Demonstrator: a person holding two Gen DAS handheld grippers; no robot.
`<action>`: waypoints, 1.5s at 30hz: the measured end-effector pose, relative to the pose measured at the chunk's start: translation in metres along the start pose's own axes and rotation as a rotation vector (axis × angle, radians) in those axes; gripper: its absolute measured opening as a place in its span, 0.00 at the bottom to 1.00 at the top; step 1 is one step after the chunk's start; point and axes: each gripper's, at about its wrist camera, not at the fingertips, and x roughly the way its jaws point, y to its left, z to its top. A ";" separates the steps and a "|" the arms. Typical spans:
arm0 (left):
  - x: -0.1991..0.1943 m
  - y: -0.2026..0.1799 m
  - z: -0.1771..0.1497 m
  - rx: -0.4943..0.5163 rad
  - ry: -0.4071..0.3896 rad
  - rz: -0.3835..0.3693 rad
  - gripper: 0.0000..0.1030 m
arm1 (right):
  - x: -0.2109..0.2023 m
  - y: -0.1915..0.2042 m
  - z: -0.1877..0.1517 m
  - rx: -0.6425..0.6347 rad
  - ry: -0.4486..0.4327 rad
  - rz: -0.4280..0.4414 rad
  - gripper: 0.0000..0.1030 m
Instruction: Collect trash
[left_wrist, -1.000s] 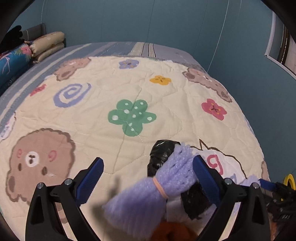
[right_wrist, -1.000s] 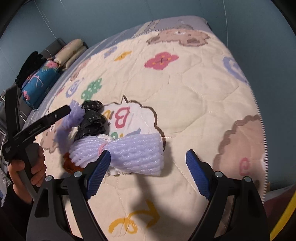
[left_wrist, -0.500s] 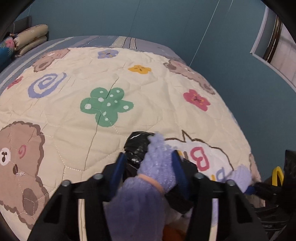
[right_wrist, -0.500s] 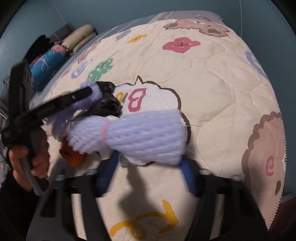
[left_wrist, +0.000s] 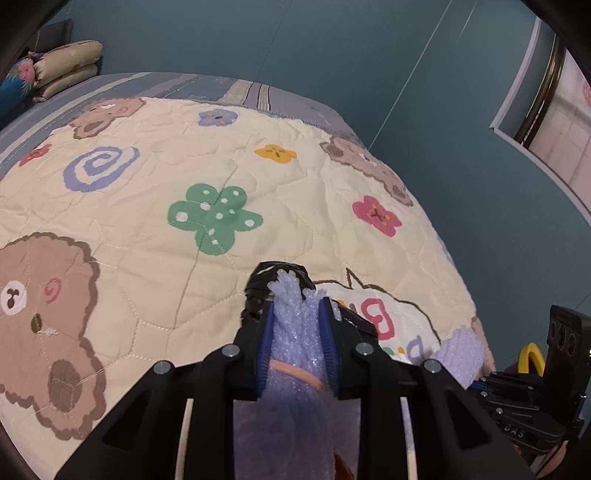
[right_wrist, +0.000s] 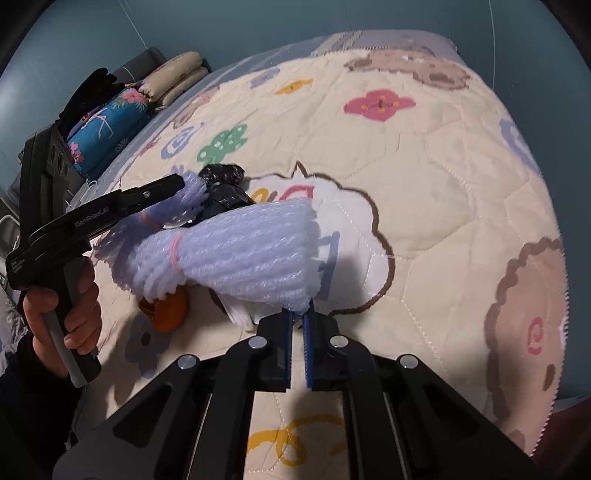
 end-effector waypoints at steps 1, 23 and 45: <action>-0.006 0.001 0.001 -0.004 -0.007 -0.003 0.22 | -0.005 0.001 0.001 -0.003 -0.013 0.000 0.04; -0.121 -0.009 -0.030 -0.008 -0.076 -0.072 0.22 | -0.053 0.006 -0.068 0.043 0.080 -0.038 0.04; -0.142 -0.009 -0.049 -0.004 -0.071 -0.102 0.23 | -0.073 0.026 -0.083 -0.118 0.051 -0.221 0.60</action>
